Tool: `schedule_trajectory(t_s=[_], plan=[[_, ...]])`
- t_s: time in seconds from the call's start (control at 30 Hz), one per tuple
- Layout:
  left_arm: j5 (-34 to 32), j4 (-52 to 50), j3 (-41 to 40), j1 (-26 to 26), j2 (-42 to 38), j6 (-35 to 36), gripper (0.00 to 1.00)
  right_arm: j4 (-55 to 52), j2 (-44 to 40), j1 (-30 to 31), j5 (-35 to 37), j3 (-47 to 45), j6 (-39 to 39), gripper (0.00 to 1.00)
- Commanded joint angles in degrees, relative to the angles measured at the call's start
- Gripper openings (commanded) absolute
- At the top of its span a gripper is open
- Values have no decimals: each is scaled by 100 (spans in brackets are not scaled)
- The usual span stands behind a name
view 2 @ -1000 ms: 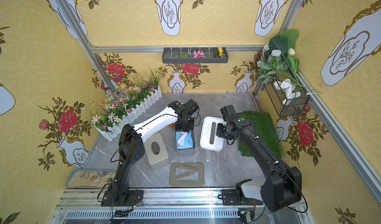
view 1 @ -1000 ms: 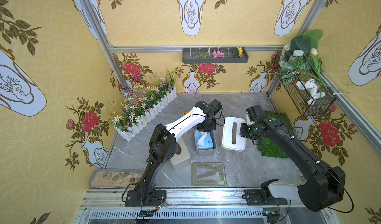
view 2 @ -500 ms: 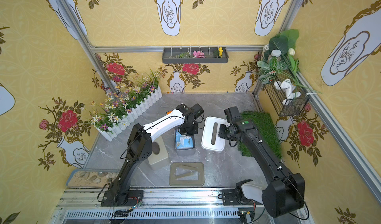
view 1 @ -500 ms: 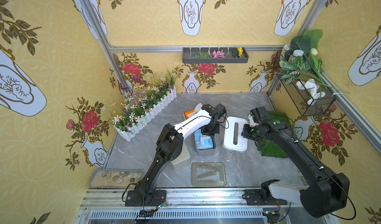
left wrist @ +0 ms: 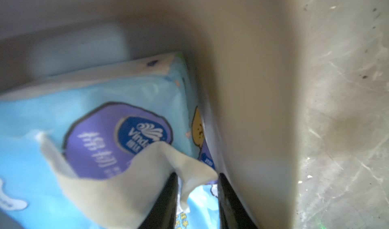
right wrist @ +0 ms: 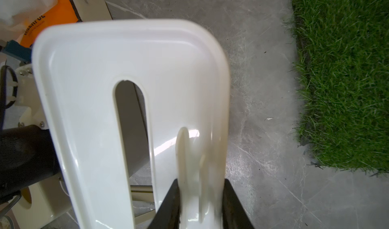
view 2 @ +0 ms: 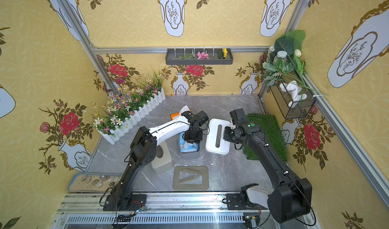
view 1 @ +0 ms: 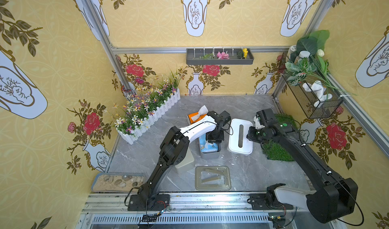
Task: Put the tissue paper into the tissue box
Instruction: Adjust the paper towel in the tissue box.
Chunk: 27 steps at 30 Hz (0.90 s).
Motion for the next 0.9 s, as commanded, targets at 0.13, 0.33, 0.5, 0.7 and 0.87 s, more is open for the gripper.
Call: schedule_trajectory(t_s=[0.13, 0.33, 0.5, 0.7, 0.87], plan=[[-360, -21, -8, -7, -356, -5, 57, 61, -47, 33, -106, 71, -10, 18], [-525, -24, -28, -6, -664, 42, 61, 122, -6, 140, -118, 79, 5, 18], [-613, -42, -37, -10, -825, 89, 62, 149, 139, 389, -29, 194, 50, 18], [-998, -402, -178, -9, -1103, 237, 64, 185, 267, 551, 44, 298, 91, 18], [-1062, -410, -736, -6, -1371, 289, 63, 176, 304, 563, 100, 346, 90, 18]])
